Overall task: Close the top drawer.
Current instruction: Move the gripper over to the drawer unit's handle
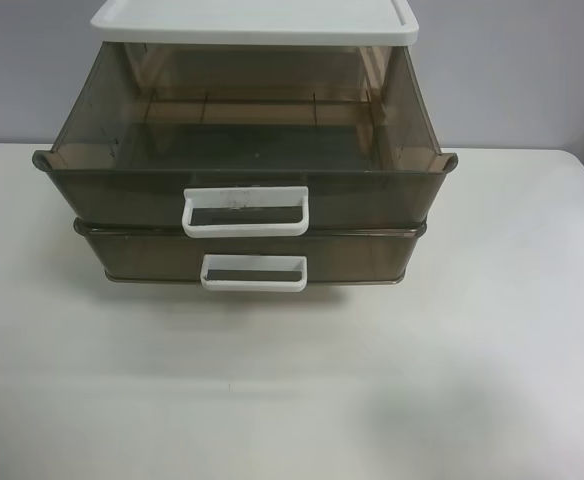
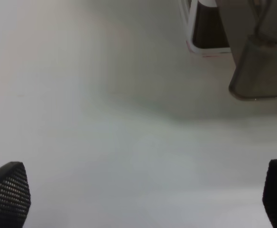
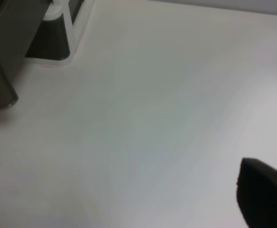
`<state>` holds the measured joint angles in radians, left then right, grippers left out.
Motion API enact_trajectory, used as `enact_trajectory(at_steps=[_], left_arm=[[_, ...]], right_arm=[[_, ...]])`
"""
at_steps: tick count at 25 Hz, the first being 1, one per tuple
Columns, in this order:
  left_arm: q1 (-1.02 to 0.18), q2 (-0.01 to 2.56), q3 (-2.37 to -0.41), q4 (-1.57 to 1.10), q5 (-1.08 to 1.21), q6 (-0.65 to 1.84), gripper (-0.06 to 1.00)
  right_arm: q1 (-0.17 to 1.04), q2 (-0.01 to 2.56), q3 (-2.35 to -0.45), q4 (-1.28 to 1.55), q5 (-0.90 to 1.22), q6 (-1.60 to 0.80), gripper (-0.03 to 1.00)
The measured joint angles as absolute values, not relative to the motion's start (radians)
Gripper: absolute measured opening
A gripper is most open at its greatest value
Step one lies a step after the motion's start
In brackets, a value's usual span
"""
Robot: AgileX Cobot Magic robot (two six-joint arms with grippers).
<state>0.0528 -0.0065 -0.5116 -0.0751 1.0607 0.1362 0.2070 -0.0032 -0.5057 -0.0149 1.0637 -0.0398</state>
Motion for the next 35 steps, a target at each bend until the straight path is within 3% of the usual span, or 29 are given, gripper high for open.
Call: enact_trajectory(at_steps=[19,28,35], left_arm=[[0.053,-0.007,-0.512,-0.075,1.061,0.136,0.99],[0.053,-0.007,-0.512,-0.075,1.061,0.136,0.99],[0.053,-0.007,-0.512,-0.075,1.061,0.136,0.99]], right_arm=[[0.207,0.003,-0.511,-0.011,1.066,-0.040,0.99],[0.214,0.407,-0.812,0.095,1.061,-0.193,0.99],[0.473,0.742,-1.009,0.128,1.032,-0.228,0.99]])
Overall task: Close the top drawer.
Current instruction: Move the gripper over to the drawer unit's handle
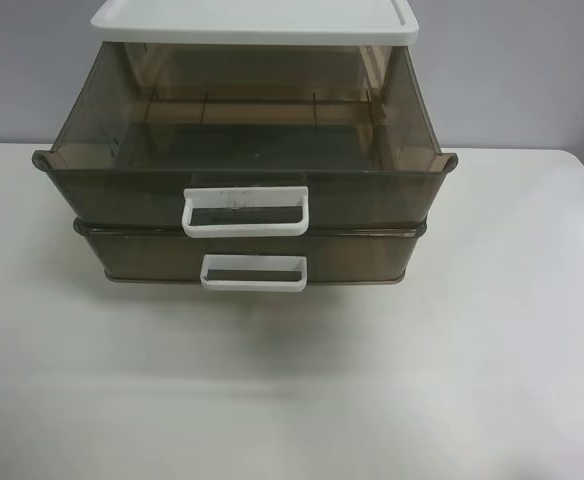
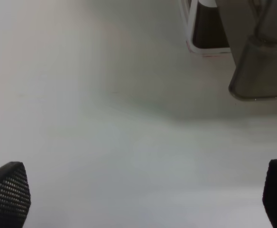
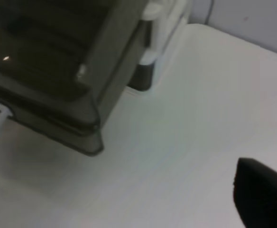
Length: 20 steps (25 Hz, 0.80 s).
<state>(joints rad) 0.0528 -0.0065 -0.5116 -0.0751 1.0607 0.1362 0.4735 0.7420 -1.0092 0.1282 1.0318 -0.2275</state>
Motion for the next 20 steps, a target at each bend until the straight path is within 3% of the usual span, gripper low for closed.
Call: enact_trajectory(at_steps=[11,20], left_arm=[[0.053,-0.007,-0.512,-0.075,1.061,0.136,0.99],[0.053,-0.007,-0.512,-0.075,1.061,0.136,0.99]], right_arm=[[1.037,1.167,-1.277,-0.096,1.070,-0.133,0.99],[1.291,1.421,-1.360,-0.105,1.105,-0.077,0.99]])
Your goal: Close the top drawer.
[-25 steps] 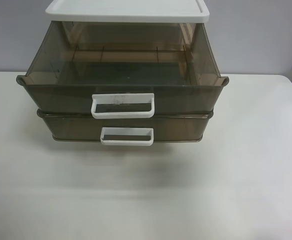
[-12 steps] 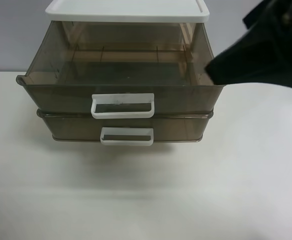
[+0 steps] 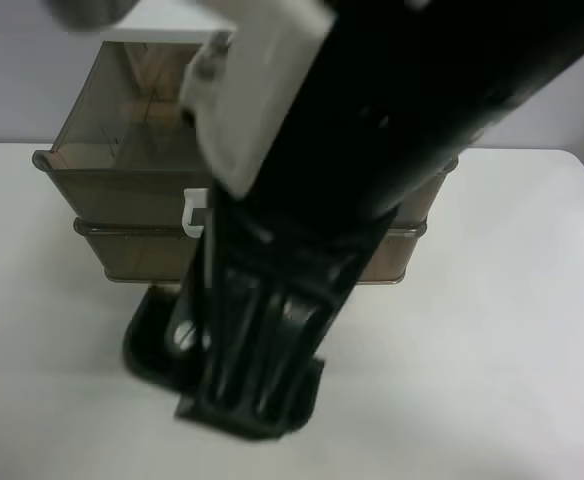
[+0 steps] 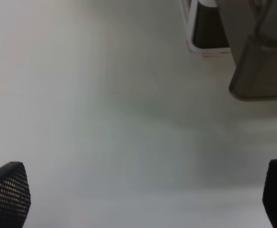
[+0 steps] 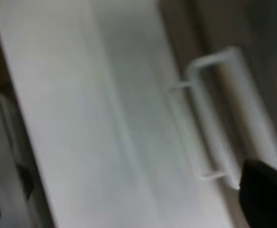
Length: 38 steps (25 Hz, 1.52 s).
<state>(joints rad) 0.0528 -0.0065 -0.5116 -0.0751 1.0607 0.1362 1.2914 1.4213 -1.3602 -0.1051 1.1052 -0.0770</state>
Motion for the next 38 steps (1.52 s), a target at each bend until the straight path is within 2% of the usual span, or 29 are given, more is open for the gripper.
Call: enact_trajectory(at_steps=[14,23,32,38], left_arm=[[0.053,-0.007,-0.512,-0.075,1.061,0.136,0.99],[0.053,-0.007,-0.512,-0.075,1.061,0.136,0.99],[0.053,-0.007,-0.512,-0.075,1.061,0.136,0.99],[0.053,-0.007,-0.512,-0.075,1.061,0.136,0.99]], right_arm=[[1.316,1.672,-1.361,-0.183,1.111,0.029,0.99],[1.224,1.678,-1.361,-0.187,1.077,0.024,0.99],[1.185,1.678,-1.374,-0.205,1.069,0.014,0.99],[1.108,1.678,-1.405,-0.211,1.036,0.000,0.99]])
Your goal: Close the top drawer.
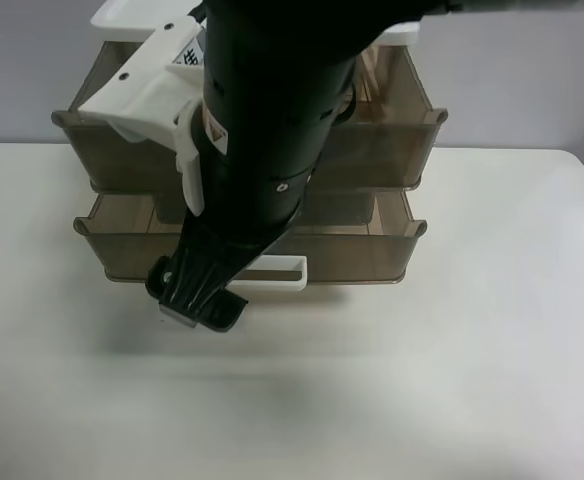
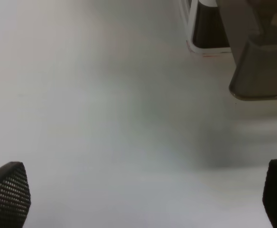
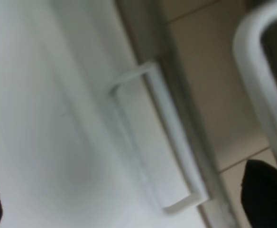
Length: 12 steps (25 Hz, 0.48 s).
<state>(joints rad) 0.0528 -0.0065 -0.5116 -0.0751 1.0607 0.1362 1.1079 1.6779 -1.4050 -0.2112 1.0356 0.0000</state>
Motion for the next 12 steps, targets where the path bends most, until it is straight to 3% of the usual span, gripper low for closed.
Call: enact_trajectory(at_steps=[12], left_arm=[[0.053,-0.007,-0.512,-0.075,1.061,0.136,0.99]], right_arm=[[0.996,1.678,-1.405,-0.216,0.926,-0.039,0.99]])
